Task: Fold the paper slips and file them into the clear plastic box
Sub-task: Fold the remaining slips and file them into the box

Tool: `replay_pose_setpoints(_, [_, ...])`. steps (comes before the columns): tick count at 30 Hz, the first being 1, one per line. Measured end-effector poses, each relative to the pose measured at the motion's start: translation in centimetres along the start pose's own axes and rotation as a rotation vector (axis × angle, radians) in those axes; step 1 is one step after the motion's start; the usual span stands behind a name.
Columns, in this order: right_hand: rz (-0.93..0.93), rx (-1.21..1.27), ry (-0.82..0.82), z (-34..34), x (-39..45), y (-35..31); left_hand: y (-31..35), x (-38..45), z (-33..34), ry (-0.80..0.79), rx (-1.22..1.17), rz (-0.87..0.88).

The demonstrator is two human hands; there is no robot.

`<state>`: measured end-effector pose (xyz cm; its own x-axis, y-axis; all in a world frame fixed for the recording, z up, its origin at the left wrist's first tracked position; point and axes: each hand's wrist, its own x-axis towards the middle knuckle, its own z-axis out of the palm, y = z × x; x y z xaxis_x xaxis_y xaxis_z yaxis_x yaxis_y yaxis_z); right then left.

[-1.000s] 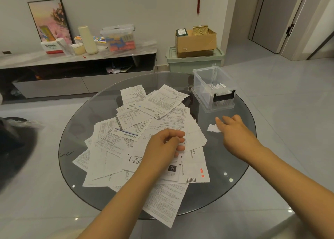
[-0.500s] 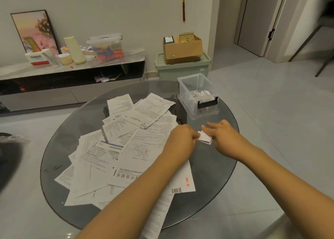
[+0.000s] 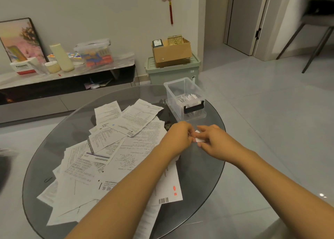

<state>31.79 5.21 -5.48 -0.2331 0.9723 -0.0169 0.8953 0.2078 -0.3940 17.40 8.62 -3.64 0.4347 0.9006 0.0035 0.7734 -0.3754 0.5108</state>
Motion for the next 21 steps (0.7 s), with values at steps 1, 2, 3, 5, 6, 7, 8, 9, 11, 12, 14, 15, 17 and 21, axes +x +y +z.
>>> replay_pose_setpoints(1, [0.001,-0.025,0.03,0.1,-0.1,0.0,0.1,0.3,-0.3,-0.032,0.004,-0.013])
replay_pose_setpoints(2, [0.009,-0.033,0.058,0.2,-0.2,0.0,0.0,0.5,-0.4,-0.068,-0.005,-0.015])
replay_pose_setpoints(3, [0.028,-0.023,0.082,0.2,-0.2,0.1,0.0,0.7,-0.6,-0.11,-0.03,-0.011])
replay_pose_setpoints(5, [0.083,0.044,0.102,-0.1,-0.3,0.3,0.1,1.4,-1.0,-0.22,-0.045,0.012])
replay_pose_setpoints(6, [0.097,0.068,0.102,-0.3,-0.4,0.3,0.2,1.7,-1.2,-0.274,0.0,0.031])
replay_pose_setpoints(7, [0.097,0.069,0.105,-0.5,-0.4,0.4,0.4,2.0,-1.3,-0.317,0.057,0.049])
replay_pose_setpoints(8, [0.094,0.063,0.108,-0.7,-0.5,0.5,0.7,2.2,-1.5,-0.347,0.11,0.065])
replay_pose_setpoints(9, [0.088,0.057,0.107,-0.9,-0.5,0.6,0.9,2.5,-1.6,-0.369,0.154,0.072])
replay_pose_setpoints(11, [0.078,0.059,0.11,-1.2,-0.6,0.7,1.5,2.9,-1.8,-0.406,0.222,0.074])
replay_pose_setpoints(12, [0.078,0.071,0.113,-1.2,-0.7,0.7,1.6,3.1,-1.8,-0.423,0.252,0.072])
replay_pose_setpoints(14, [0.079,0.088,0.132,-1.0,-0.8,0.6,2.0,3.3,-1.9,-0.444,0.306,0.073])
replay_pose_setpoints(15, [0.081,0.08,0.142,-1.0,-0.9,0.6,2.2,3.4,-2.0,-0.445,0.323,0.071])
replay_pose_setpoints(17, [0.097,0.052,0.156,-1.0,-0.9,0.5,2.4,3.5,-2.0,-0.443,0.326,0.06])
replay_pose_setpoints(21, [0.139,0.101,0.15,-1.3,-0.8,0.6,2.3,3.4,-1.9,-0.423,0.271,0.022])
